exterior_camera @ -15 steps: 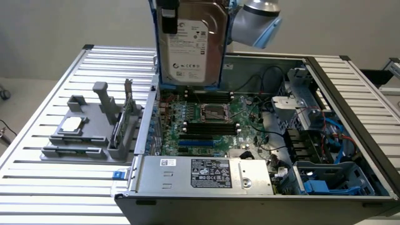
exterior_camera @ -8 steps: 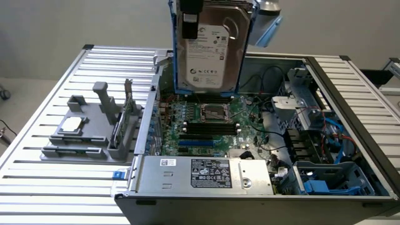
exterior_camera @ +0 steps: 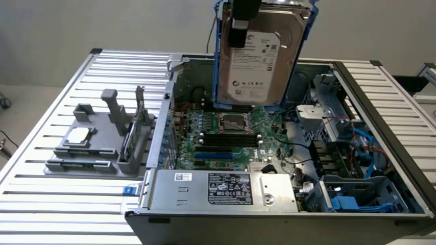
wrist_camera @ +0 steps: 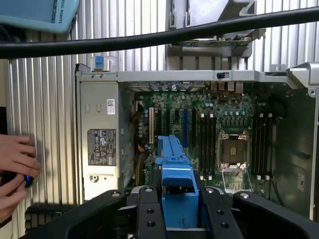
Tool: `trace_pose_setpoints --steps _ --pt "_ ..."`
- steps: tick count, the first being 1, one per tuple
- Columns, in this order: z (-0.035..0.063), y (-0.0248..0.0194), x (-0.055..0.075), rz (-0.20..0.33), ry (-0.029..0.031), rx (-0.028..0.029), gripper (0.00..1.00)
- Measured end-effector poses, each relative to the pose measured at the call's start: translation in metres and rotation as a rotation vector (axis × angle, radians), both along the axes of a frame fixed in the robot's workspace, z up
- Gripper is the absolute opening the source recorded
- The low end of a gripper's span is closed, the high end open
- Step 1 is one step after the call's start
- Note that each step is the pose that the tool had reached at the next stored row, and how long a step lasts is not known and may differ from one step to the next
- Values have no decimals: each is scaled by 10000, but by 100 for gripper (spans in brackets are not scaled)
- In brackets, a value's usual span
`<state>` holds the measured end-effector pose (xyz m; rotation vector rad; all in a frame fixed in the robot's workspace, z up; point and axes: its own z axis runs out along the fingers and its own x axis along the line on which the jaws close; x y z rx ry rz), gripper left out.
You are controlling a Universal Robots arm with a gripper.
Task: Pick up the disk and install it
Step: 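Pick up the disk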
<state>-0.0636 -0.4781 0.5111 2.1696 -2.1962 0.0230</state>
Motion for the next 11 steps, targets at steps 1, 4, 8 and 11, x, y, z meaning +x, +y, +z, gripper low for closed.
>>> trace_pose_setpoints --steps 1,4,8,11 --pt "3 -19 45 0 1 -1 32" --pt "9 -74 180 0 1 4 32" --pt "15 -149 363 1 0 11 32" --pt "18 -206 499 1 0 18 32"
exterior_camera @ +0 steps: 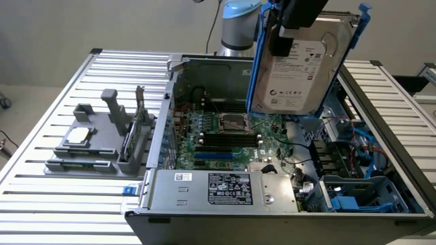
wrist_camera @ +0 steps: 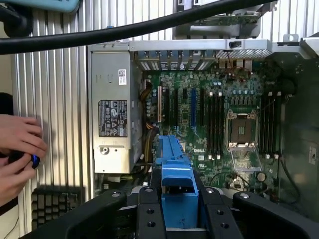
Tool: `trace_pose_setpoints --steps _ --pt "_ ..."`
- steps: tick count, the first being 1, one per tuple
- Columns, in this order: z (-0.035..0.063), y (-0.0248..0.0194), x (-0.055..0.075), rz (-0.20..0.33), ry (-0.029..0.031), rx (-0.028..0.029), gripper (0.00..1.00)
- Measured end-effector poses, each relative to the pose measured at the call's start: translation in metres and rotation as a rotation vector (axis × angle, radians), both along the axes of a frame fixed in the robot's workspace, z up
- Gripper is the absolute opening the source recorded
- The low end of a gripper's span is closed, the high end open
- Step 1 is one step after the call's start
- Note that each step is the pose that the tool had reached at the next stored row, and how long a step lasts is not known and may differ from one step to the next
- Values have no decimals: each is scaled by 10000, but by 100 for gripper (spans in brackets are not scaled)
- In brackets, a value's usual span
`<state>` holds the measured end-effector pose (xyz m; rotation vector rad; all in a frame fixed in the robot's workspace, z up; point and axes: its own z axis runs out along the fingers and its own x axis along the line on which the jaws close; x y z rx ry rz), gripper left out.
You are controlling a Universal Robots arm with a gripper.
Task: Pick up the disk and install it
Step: 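Pick up the disk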
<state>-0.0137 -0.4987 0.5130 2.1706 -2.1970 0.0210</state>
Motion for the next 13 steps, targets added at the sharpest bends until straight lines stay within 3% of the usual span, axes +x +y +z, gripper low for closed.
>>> trace_pose_setpoints --steps 13 --pt "4 -268 498 -1 1 18 32"
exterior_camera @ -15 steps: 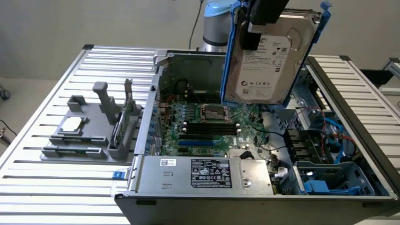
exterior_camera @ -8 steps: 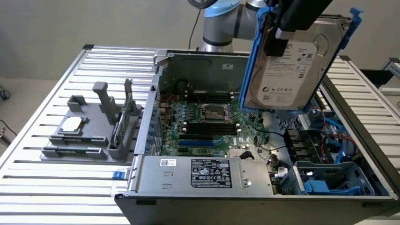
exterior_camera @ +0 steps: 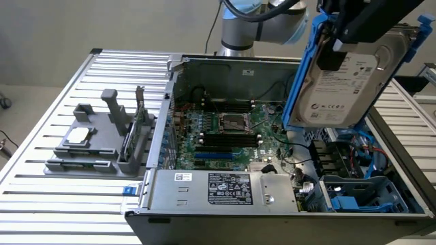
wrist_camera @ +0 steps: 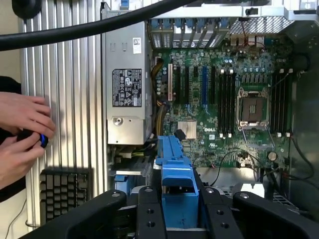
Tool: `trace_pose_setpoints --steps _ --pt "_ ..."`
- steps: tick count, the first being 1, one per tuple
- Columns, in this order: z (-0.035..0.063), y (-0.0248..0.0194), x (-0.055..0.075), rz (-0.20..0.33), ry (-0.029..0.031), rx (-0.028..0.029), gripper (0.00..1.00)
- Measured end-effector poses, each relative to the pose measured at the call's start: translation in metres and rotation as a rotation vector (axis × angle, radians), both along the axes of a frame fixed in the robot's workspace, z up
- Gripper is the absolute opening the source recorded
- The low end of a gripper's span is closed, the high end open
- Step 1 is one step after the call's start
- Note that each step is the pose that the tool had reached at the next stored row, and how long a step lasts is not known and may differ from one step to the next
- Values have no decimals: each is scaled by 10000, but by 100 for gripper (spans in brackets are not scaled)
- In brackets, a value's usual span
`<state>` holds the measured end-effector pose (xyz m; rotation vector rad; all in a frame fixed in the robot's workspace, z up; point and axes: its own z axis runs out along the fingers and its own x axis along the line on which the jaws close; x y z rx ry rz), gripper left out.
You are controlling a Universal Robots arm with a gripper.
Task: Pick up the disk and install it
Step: 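Pick up the disk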
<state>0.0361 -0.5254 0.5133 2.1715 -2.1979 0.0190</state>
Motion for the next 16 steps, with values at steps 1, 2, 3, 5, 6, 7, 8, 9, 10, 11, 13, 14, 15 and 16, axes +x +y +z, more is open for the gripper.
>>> trace_pose_setpoints --steps 1,2,3,5,6,7,8,9,10,11,13,14,15,16 --pt "-1 -22 32 1 0 2 32" --pt "0 -44 66 1 0 2 32" --pt "-1 -65 98 0 0 3 32" --pt "0 -109 164 0 0 2 32" --pt "-1 -131 195 1 0 3 32" --pt "-1 -153 226 0 -1 3 32" --pt "0 -172 254 0 0 3 32" --pt "-1 -193 283 -1 0 4 32" --pt "0 -214 310 0 0 3 32" --pt "0 -234 337 1 0 3 32" --pt "0 -273 387 0 0 2 32" --pt "-1 -294 412 0 0 3 32" --pt "-1 -314 437 0 -1 3 32" --pt "-2 -334 462 0 0 2 32"
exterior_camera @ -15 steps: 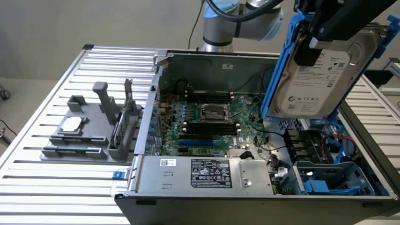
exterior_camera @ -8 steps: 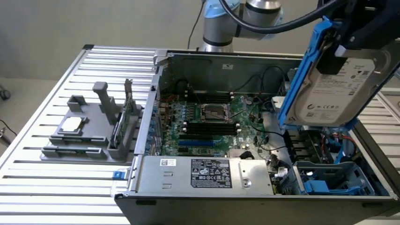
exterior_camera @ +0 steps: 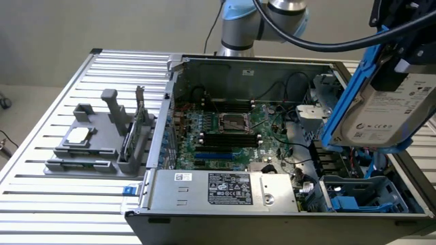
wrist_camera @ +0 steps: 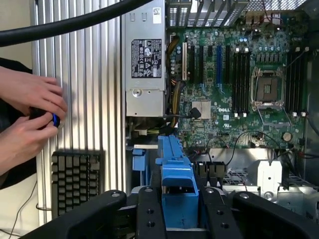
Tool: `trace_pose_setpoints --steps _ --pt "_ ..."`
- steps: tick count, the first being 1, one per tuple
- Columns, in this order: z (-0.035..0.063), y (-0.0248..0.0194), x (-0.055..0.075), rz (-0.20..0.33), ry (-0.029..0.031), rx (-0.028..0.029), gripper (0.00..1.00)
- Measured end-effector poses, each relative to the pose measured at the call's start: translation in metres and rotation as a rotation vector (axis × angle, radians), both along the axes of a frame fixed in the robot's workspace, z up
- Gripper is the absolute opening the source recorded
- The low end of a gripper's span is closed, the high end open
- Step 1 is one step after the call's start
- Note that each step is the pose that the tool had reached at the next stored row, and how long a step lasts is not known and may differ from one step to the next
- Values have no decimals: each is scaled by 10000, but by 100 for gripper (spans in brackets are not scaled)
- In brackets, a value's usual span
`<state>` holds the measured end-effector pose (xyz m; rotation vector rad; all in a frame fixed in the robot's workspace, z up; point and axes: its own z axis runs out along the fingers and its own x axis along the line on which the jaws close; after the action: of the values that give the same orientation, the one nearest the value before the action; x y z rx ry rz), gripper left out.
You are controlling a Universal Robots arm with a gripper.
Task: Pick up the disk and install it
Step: 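Pick up the disk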
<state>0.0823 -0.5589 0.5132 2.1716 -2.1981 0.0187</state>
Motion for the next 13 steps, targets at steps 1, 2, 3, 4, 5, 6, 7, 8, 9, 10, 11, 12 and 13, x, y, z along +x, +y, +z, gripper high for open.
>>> trace_pose_setpoints --steps 1,2,3,4,5,6,7,8,9,10,11,12,13 --pt "-1 -20 24 1 0 0 32" --pt "-4 -41 47 0 0 0 32" --pt "-11 -63 71 0 0 1 32" --pt "-18 -85 92 0 0 1 32" --pt "-29 -107 112 0 0 0 32" --pt "-44 -128 131 0 0 0 32" --pt "-63 -145 153 0 1 1 32" --pt "-82 -159 178 0 2 1 32" --pt "-101 -166 201 0 2 4 32" --pt "-118 -171 220 1 1 1 32" --pt "-135 -177 229 0 1 1 32" --pt "-154 -183 234 0 1 3 32" --pt "-172 -189 238 0 1 3 32"
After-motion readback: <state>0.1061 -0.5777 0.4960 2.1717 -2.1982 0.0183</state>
